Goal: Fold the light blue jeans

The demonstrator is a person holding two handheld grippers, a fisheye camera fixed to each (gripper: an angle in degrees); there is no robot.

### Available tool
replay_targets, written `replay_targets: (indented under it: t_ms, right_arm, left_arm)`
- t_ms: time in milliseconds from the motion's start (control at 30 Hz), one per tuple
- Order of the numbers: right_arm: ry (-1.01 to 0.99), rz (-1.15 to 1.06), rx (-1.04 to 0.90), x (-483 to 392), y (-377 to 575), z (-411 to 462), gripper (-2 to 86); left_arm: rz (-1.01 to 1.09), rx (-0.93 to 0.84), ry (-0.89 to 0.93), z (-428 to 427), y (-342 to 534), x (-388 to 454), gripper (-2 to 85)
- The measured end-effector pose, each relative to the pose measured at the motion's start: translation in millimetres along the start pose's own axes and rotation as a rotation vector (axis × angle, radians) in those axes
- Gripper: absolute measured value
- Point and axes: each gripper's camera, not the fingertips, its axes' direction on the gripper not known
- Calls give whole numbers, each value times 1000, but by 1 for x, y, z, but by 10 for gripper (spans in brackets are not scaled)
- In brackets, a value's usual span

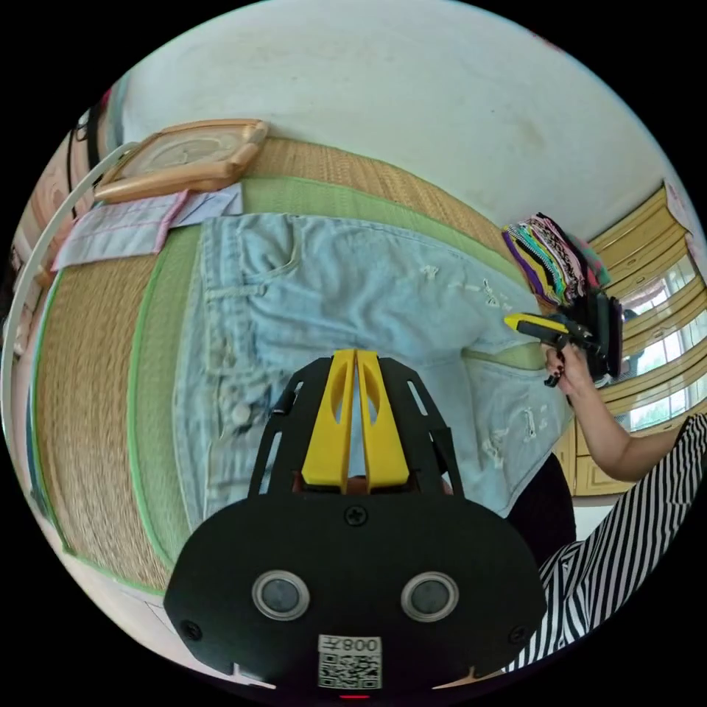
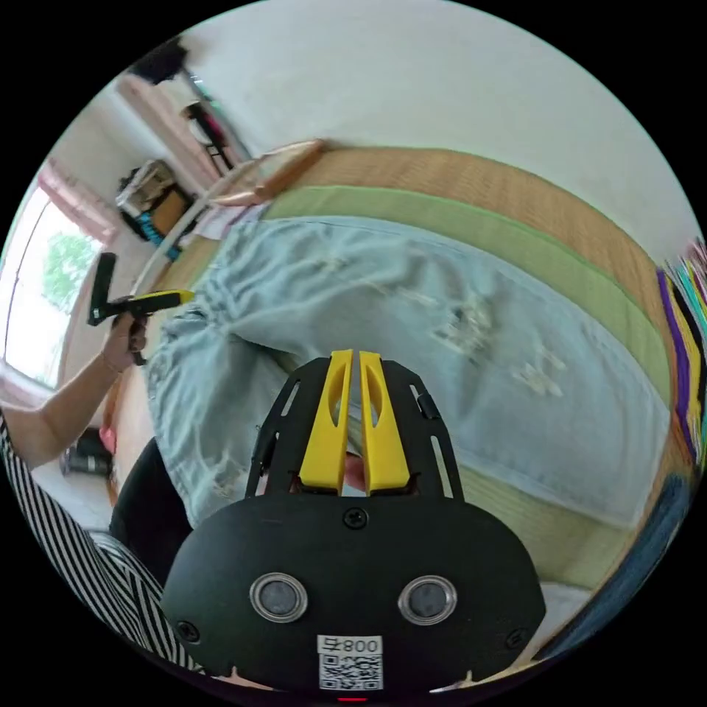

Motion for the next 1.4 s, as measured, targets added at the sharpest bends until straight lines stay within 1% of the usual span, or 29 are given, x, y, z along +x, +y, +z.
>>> replay_targets:
  t_ms: [33, 100, 133, 200, 333, 500, 600, 667, 700, 733, 800, 833, 867, 900, 967, 1133, 1233, 1300, 1367, 1400]
  right_arm:
    - [-20, -46, -3, -18, -11, 5, 44]
    - [-56, -225, -24, -95, -53, 31, 63]
    - [-49, -267, -31, -114, -62, 39, 67]
    - [-31, -400, -70, -181, -95, 74, 80]
    - [11, -499, -113, -248, -133, 118, 91]
    - [43, -526, -173, -297, -171, 164, 85]
    - [88, -517, -211, -305, -177, 184, 76]
    - [79, -502, -204, -305, -179, 183, 73]
    - [64, -486, -200, -302, -181, 183, 72]
    - [55, -476, -198, -301, -182, 182, 70]
    - [9, -428, -197, -291, -187, 180, 65]
    - [-3, -415, -198, -288, -189, 180, 64]
    - [-28, -390, -199, -281, -192, 179, 60]
    - [-48, -370, -202, -275, -195, 179, 57]
    - [-82, -337, -198, -264, -198, 177, 52]
    - [-253, -203, -152, -222, -202, 170, 44]
    - [-376, -108, -116, -190, -199, 166, 40]
    - [-449, -61, -95, -171, -197, 167, 37]
    - [-471, -48, -92, -162, -196, 170, 35]
    - [-473, -49, -95, -160, -195, 173, 34]
  left_arm:
    - [-22, -5, -27, -6, 13, -6, 6]
    - [-64, -12, -64, -14, 30, -14, 10]
    - [-85, -6, -85, -19, 39, -18, 15]
    - [-104, 12, -110, -26, 48, -24, 28]
    - [-115, 33, -149, -37, 53, -38, 66]
    - [-157, 47, -97, -38, 53, -58, 71]
    - [-174, 129, -76, -52, 57, -63, 71]
    - [-192, 196, -49, -63, 57, -69, 70]
    - [-193, 200, -40, -63, 56, -71, 70]
    - [-189, 185, -27, -61, 52, -75, 71]
    - [-184, 98, -29, -49, 44, -81, 71]
    - [-179, 22, -49, -37, 39, -84, 71]
    - [-173, 1, -105, -33, 38, -84, 64]
    - [-155, 22, -124, -35, 38, -82, 60]
    - [-145, 3, -162, -37, 38, -82, 32]
    - [-144, 34, -136, -46, 39, -87, 11]
    - [-140, 86, -119, -56, 40, -87, 16]
    - [-140, 68, -127, -54, 39, -89, 29]
    - [-150, -8, -136, -44, 36, -93, 61]
    - [-152, -11, -132, -42, 36, -94, 63]
